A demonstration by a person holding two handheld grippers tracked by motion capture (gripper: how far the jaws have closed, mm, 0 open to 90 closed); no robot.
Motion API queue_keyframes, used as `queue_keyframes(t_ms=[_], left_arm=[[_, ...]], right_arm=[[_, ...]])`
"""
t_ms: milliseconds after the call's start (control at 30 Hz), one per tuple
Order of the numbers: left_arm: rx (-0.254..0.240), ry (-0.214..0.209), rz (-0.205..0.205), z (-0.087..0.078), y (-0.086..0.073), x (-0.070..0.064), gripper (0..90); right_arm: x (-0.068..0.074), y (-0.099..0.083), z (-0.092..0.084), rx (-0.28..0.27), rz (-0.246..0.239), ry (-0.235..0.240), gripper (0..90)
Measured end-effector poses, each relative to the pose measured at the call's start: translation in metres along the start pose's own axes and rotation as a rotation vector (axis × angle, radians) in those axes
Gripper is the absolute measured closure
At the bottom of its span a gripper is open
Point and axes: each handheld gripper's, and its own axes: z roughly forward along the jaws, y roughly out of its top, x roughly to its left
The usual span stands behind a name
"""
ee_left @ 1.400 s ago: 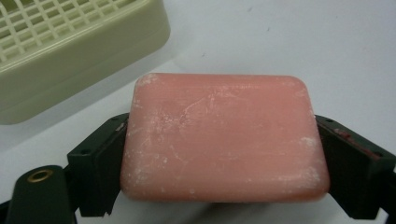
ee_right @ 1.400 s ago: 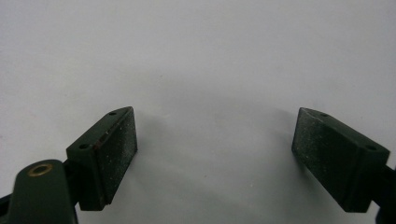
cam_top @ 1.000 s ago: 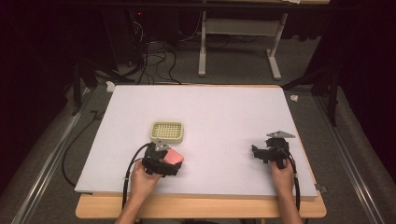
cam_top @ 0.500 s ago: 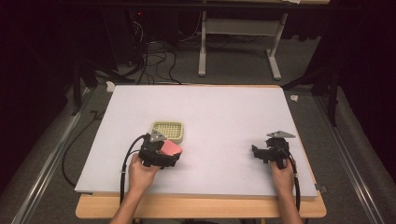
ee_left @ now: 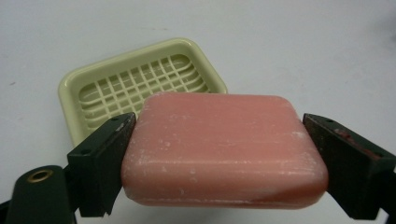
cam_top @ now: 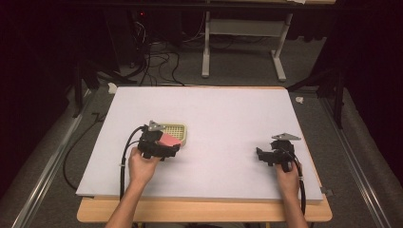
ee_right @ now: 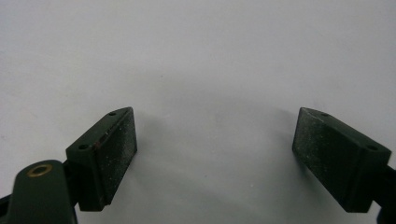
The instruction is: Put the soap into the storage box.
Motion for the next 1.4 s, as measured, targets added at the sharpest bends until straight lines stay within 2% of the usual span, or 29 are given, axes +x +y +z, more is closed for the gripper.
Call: queue_keyframes(t_ms=[167, 300, 400, 500, 833, 933, 1400], left_arm=[[0.011, 0.028, 0.004, 0.005, 0.006, 0.004, 13.9], [-0.010, 0.038, -0.013, 0.007, 0.011, 0.007, 14.0], [-0.020, 0.026, -0.036, 0.009, 0.015, 0.010, 14.0], [-0.016, 0.061, -0.007, 0.013, 0.019, 0.009, 14.0], [-0.003, 0.101, -0.043, 0.029, 0.024, 0.016, 14.0], [0.006, 0.137, -0.017, 0.033, 0.024, 0.015, 13.9], [0.018, 0.149, -0.046, 0.052, 0.027, 0.021, 13.9]], right_arm=[[0.000, 0.000, 0.000, 0.000, 0.000, 0.000, 14.4], [0.000, 0.000, 0.000, 0.000, 0.000, 0.001, 14.4], [0.000, 0.000, 0.000, 0.000, 0.000, 0.000, 14.4], [0.000, 0.000, 0.000, 0.000, 0.000, 0.000, 14.4], [0.000, 0.000, 0.000, 0.000, 0.000, 0.000, 14.4], [0.000, 0.000, 0.000, 0.000, 0.000, 0.000, 14.4], [0.000, 0.000, 0.000, 0.000, 0.000, 0.000, 14.4]])
